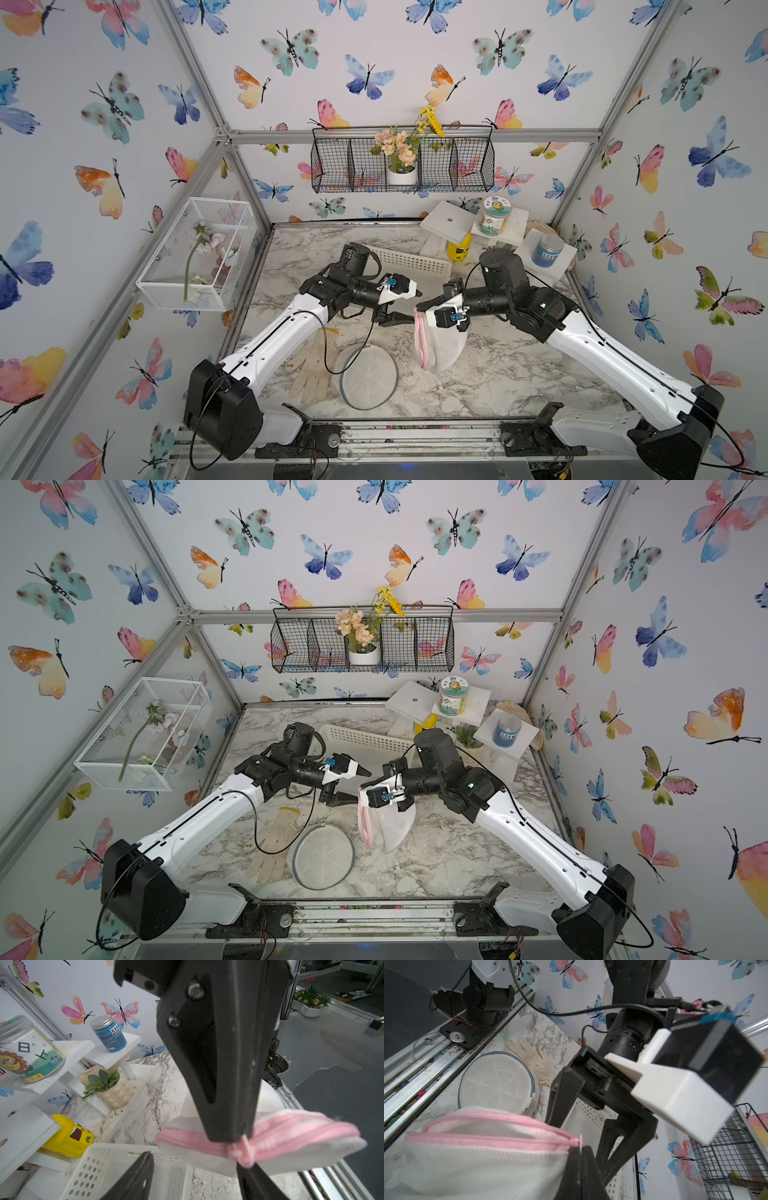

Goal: Turn the laundry bag inside out
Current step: Zip the zipper on the laundry bag.

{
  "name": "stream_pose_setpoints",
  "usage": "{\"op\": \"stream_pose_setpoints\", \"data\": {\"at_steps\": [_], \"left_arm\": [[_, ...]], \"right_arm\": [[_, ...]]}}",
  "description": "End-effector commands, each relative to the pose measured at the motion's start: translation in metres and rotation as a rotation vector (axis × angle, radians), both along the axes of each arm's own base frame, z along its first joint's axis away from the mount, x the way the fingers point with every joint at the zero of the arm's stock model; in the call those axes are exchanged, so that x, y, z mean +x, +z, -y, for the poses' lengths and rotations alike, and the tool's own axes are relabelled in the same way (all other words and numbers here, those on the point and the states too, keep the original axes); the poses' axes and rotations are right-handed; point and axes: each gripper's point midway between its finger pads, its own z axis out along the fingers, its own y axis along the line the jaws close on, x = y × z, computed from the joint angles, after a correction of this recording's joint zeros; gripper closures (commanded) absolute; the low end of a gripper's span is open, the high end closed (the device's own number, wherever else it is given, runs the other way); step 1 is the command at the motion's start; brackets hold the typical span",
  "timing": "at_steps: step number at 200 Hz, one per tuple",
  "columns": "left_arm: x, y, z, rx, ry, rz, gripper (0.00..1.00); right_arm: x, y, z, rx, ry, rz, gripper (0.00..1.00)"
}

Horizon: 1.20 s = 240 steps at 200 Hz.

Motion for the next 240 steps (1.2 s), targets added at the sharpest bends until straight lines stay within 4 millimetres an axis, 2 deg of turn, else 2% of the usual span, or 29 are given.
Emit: {"op": "stream_pose_setpoints", "data": {"at_steps": [1,14,31,66,79,144,183,199,240], "left_arm": [[-0.02,0.017,-0.001,-0.059,-0.09,-0.062,0.3],[-0.024,0.012,-0.003,-0.042,-0.114,-0.11,0.32],[-0.025,0.008,-0.004,-0.023,-0.129,-0.142,0.41],[-0.017,0.01,-0.01,-0.031,-0.108,-0.124,0.75],[-0.013,0.01,-0.013,-0.023,-0.084,-0.112,0.82],[-0.009,0.0,-0.021,0.02,-0.027,-0.113,0.84],[-0.005,0.001,-0.018,0.02,-0.021,-0.135,0.81],[-0.004,0.0,-0.018,0.027,-0.019,-0.141,0.84],[0.0,-0.009,-0.022,0.078,0.026,-0.12,1.0]], "right_arm": [[-0.005,-0.018,-0.009,-0.022,0.04,-0.041,0.97],[-0.002,-0.02,-0.013,-0.025,0.041,-0.021,0.97],[0.001,-0.021,-0.015,-0.027,0.037,0.0,0.97],[0.002,-0.022,-0.012,-0.031,0.019,0.014,0.97],[0.004,-0.02,-0.01,-0.028,0.0,0.031,0.97],[0.007,0.001,0.001,0.02,-0.077,0.084,0.97],[0.007,0.006,0.001,0.034,-0.078,0.09,0.97],[0.007,0.01,0.001,0.046,-0.083,0.1,0.97],[0.01,0.015,0.01,0.039,-0.128,0.128,0.97]]}}
